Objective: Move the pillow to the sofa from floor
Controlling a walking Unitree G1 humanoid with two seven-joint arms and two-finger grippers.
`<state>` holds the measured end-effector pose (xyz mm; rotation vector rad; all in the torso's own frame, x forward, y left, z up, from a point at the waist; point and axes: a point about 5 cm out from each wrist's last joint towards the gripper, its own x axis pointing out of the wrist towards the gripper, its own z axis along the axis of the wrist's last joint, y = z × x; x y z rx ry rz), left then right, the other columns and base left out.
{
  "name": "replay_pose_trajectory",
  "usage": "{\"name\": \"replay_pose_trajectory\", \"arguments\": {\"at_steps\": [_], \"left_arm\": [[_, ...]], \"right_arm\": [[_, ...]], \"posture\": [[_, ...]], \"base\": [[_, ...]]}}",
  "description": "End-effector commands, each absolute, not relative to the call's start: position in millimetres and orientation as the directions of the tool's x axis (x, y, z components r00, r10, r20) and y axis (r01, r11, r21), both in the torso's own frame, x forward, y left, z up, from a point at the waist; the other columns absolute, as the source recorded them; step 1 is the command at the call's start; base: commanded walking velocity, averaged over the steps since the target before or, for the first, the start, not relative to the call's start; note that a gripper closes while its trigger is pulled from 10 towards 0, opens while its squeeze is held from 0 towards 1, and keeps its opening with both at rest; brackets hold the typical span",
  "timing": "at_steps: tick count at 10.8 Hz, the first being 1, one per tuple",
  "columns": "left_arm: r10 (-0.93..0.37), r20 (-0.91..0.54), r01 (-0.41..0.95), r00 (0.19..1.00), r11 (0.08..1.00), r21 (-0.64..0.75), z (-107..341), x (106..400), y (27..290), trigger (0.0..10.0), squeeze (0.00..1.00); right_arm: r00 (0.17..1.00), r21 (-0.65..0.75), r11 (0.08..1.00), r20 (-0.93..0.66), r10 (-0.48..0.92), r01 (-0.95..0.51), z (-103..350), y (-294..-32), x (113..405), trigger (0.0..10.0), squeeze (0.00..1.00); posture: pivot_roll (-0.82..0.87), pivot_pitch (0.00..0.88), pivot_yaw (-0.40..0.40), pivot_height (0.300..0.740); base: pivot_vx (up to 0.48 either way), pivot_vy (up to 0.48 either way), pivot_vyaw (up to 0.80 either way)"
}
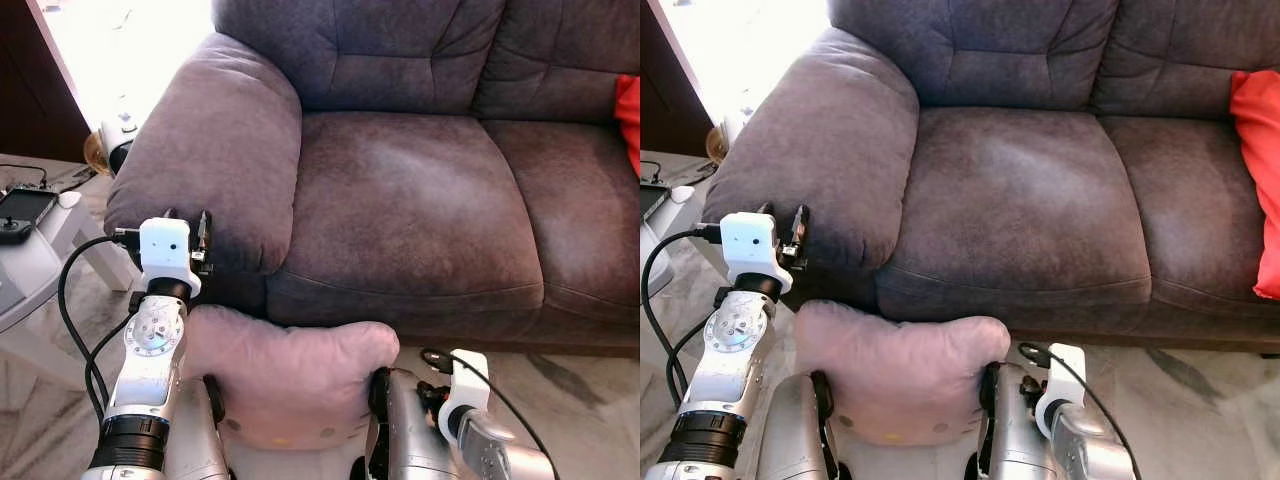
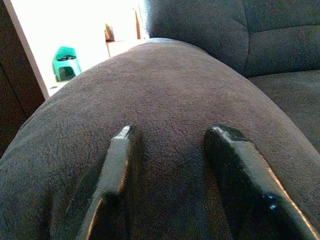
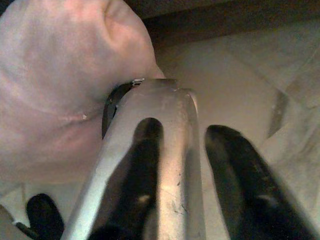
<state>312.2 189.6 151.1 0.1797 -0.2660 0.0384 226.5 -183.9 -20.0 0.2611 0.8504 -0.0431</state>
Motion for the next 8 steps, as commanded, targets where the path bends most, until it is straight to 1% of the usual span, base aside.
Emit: {"name": "replay_pose_trajectory", "arguments": {"at_steps": [1, 2, 4, 7, 8], "left_arm": [[0.003, 0.235, -0.045, 0.972, 0.984, 0.173, 147, 314, 188, 10.0, 0.00], [0.000, 0.237, -0.042, 0.971, 0.984, 0.172, 147, 314, 187, 10.0, 0.00], [-0.004, 0.236, -0.037, 0.972, 0.985, 0.168, 146, 313, 185, 10.0, 0.00], [-0.001, 0.242, -0.040, 0.970, 0.986, 0.164, 148, 313, 185, 10.0, 0.00], [-0.005, 0.248, -0.036, 0.969, 0.987, 0.160, 150, 314, 183, 10.0, 0.00]], "right_arm": [[0.679, 0.260, 0.952, -0.730, 0.082, 0.164, -20, -185, 229, 10.0, 1.00], [0.701, 0.286, 0.947, -0.705, 0.107, 0.143, -17, -185, 237, 10.0, 1.00], [0.718, 0.307, 0.946, -0.682, 0.141, 0.107, -12, -184, 247, 10.0, 1.00], [0.744, 0.259, 0.962, -0.659, 0.113, 0.083, -8, -186, 267, 10.0, 1.00], [0.768, 0.195, 0.981, -0.631, 0.114, 0.015, -4, -184, 276, 10.0, 0.12]], "posture": [[0.03, 0.111, -0.090, 0.498], [0.03, 0.108, -0.090, 0.498], [0.03, 0.107, -0.093, 0.498], [0.03, 0.133, -0.096, 0.498], [0.03, 0.150, -0.091, 0.498]], "base": [[0.000, 0.000, 0.00], [0.000, 0.000, 0.00], [0.000, 0.000, 0.00], [0.000, 0.000, 0.00], [0.000, 0.000, 0.00]]}}
